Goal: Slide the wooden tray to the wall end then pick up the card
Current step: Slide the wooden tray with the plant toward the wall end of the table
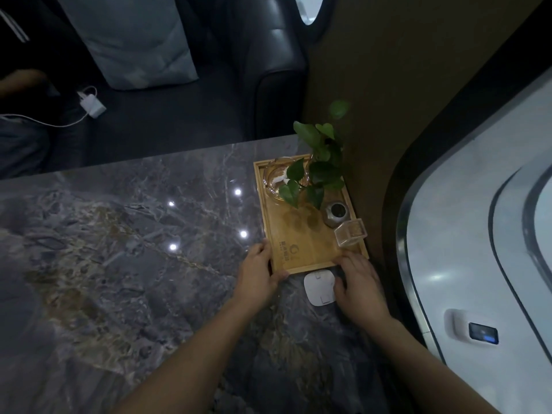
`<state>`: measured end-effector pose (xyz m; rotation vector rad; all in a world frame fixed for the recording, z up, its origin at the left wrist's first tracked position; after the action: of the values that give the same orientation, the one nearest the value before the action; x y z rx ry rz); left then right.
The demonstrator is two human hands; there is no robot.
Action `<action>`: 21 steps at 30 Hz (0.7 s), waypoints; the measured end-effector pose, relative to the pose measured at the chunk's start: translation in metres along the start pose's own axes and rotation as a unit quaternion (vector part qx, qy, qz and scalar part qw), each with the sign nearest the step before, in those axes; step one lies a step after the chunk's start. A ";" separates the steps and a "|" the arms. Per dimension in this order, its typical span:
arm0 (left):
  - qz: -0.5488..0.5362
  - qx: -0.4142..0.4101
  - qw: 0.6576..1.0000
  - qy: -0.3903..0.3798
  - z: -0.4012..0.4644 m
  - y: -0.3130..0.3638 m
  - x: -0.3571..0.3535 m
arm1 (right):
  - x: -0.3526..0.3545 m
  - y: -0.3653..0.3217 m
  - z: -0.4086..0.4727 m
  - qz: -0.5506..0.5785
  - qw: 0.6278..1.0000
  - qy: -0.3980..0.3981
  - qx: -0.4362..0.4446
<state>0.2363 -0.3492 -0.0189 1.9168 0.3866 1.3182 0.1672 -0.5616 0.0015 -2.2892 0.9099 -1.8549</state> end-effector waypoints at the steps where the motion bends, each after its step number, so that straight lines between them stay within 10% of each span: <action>1: 0.001 -0.005 1.000 -0.003 -0.001 0.000 0.000 | 0.000 0.000 0.000 -0.001 1.000 -0.003 -0.002; 21: 0.025 -0.051 0.997 0.051 -0.106 -0.026 0.036 | -0.013 -0.033 -0.064 -0.058 0.997 -0.028 0.032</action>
<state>0.1612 -0.2648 0.0045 1.7908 0.3185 1.4439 0.1206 -0.5084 0.0213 -2.3894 0.7138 -1.8247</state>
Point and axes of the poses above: each hand's wrist, its own z-axis towards the middle knuckle, its own x-axis out of the back of the hand, y = z × x, the point moved 1 cm from there along z, towards the middle knuckle, and after that the axes turned 14 degrees about -x, right-handed, at the moved point
